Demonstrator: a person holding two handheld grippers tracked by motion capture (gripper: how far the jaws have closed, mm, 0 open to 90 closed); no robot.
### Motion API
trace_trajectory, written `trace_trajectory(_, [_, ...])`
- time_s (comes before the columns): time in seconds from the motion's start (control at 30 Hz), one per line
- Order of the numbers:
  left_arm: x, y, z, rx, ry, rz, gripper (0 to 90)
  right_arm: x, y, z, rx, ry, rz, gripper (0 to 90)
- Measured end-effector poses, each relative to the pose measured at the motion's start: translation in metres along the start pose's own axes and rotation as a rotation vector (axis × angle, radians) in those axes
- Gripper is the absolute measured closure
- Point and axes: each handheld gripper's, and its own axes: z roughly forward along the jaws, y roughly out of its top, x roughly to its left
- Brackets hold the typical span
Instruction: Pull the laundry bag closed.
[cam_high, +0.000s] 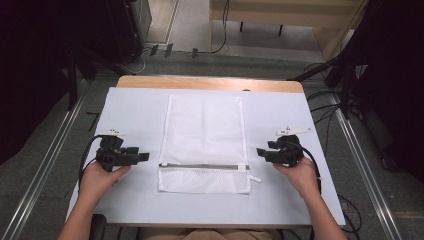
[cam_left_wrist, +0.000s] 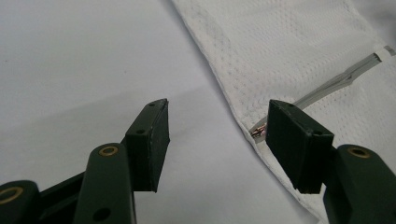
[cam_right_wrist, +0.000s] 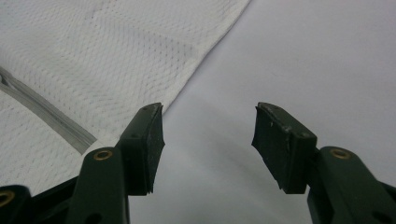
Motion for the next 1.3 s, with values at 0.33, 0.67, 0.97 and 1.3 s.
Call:
trace_trajectory(0.33, [-0.001,-0.001,0.0,0.004,-0.013,0.003,40.5,0.004,0.001,-0.002,-0.005,0.02,-0.017,46.1])
trace_trajectory(0.67, [-0.001,-0.002,-0.002,0.0,-0.016,0.008,40.7,0.028,0.009,-0.005,0.002,0.072,-0.091,49.5])
trace_trajectory(0.97, [-0.001,-0.002,-0.001,0.0,-0.018,0.016,40.7,0.045,0.014,-0.003,0.003,0.112,-0.127,51.8])
trace_trajectory(1.3, [-0.002,-0.002,0.0,0.001,-0.013,0.014,40.6,0.068,0.022,0.003,0.026,0.168,-0.17,58.5])
